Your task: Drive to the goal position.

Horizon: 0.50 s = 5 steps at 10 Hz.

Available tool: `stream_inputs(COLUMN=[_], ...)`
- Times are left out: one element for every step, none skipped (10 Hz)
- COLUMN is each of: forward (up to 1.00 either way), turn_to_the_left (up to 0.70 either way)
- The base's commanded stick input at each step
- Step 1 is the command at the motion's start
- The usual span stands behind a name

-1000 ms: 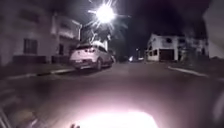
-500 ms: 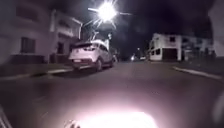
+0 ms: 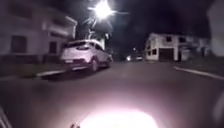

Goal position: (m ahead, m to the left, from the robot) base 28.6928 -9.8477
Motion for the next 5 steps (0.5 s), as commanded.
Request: stream_inputs(forward=[1.0, 1.0, 1.0, 1.0, 1.0], turn_to_the_left=[-0.27, -0.27, -0.27, -0.09, 0.0])
